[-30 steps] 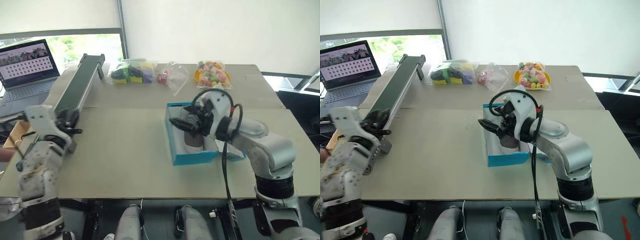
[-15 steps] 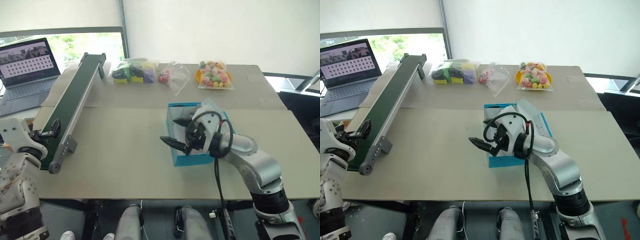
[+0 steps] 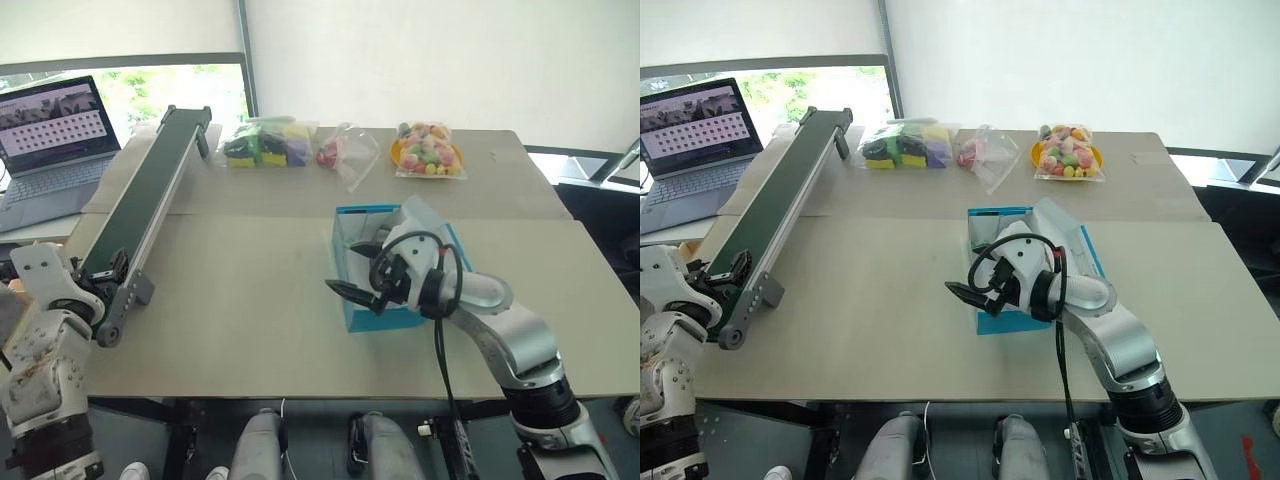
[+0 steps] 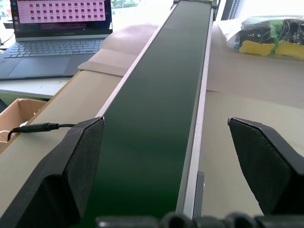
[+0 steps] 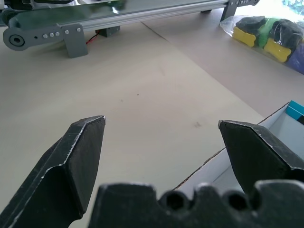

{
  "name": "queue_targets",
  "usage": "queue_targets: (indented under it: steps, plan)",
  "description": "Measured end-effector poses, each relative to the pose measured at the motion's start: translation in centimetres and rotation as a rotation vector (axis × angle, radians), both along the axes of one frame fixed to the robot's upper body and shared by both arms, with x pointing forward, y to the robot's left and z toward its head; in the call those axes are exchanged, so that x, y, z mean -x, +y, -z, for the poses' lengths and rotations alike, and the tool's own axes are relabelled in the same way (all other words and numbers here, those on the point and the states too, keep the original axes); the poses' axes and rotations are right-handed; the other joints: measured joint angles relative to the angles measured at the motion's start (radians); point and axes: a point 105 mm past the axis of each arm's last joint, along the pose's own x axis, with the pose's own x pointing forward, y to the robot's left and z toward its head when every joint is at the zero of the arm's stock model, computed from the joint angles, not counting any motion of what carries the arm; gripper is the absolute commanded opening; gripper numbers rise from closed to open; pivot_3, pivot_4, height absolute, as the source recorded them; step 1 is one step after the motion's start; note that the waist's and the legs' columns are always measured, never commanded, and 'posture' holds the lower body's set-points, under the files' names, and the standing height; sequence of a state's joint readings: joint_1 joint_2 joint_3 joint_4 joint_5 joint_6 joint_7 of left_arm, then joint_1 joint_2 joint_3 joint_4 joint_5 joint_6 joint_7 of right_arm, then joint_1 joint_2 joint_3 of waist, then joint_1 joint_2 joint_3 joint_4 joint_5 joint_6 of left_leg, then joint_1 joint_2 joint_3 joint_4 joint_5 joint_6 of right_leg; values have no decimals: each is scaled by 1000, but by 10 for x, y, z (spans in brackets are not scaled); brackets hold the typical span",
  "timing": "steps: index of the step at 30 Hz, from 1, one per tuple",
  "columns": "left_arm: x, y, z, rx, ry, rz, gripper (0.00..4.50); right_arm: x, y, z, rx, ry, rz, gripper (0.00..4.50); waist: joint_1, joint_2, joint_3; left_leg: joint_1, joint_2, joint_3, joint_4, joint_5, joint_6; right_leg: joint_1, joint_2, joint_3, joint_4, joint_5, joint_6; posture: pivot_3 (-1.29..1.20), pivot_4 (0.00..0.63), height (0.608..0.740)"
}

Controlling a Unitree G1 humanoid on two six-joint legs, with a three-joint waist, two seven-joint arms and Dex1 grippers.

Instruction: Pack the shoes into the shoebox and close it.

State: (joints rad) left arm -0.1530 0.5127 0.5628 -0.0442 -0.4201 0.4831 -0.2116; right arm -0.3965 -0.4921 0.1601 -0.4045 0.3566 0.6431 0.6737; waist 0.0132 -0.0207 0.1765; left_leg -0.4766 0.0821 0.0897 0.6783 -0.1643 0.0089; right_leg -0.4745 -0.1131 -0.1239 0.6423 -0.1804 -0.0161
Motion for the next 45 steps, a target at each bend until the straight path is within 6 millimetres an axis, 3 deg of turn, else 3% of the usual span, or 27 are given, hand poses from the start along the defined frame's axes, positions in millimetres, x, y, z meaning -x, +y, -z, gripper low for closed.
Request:
queue_targets:
  steps: [4,11,16,29,45]
  plan:
    - [-2,-2,9,11,26,8,4455,3,-5,9,16,30,12,4500,0,0,0,0,0,1,0,0,0,0,0,0,0,0,0,0,150,681]
    - [-15,-24,17,22,35,79,4455,6,-3,4,22,12,14,4500,1,-1,0,0,0,0,1,0,0,1,0,0,0,0,0,0,150,681]
    - [-22,-26,17,36,30,91,4455,4,-2,2,18,5,38,4500,0,-1,0,0,0,0,1,0,0,0,0,0,1,0,0,0,150,681]
    - [-23,-16,19,13,40,54,4455,-8,-3,0,20,0,74,4500,-1,-2,0,0,0,2,1,0,0,0,0,0,1,0,0,0,150,681]
    - [-16,4,27,39,73,-22,4455,-6,-1,3,6,36,64,4500,-1,-2,0,0,0,2,1,0,0,0,0,0,2,0,0,0,150,681]
